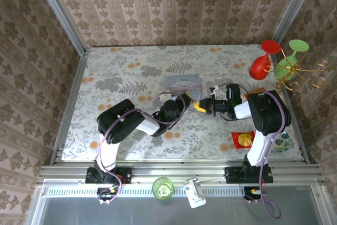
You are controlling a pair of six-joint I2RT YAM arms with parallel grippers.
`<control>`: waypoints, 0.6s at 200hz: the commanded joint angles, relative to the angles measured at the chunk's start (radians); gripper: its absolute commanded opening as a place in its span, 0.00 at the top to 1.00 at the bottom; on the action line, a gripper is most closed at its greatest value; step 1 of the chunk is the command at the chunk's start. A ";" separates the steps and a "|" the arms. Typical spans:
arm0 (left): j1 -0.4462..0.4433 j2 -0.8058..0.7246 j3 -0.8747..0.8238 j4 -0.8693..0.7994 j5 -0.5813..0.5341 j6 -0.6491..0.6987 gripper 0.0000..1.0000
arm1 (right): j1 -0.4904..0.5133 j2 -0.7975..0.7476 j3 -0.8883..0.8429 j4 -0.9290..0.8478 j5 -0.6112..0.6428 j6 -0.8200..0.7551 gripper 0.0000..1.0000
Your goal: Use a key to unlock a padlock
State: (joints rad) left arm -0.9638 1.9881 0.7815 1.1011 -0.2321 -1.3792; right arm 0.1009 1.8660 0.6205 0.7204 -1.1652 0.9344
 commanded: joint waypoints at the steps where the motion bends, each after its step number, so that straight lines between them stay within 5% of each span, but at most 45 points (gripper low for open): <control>1: -0.086 -0.018 0.027 0.196 0.195 -0.049 1.00 | -0.033 0.011 0.044 -0.077 0.153 -0.036 1.00; 56: -0.082 -0.011 0.030 0.194 0.199 -0.052 1.00 | -0.050 0.006 0.080 -0.156 0.100 -0.081 0.98; 120: -0.070 -0.008 0.022 0.193 0.198 -0.043 1.00 | -0.052 -0.006 0.011 0.027 0.028 -0.008 0.99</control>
State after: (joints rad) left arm -0.9695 2.0037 0.7815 1.1404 -0.2062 -1.4105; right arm 0.0620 1.8664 0.6380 0.6567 -1.2396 0.9112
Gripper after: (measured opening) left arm 0.117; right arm 0.037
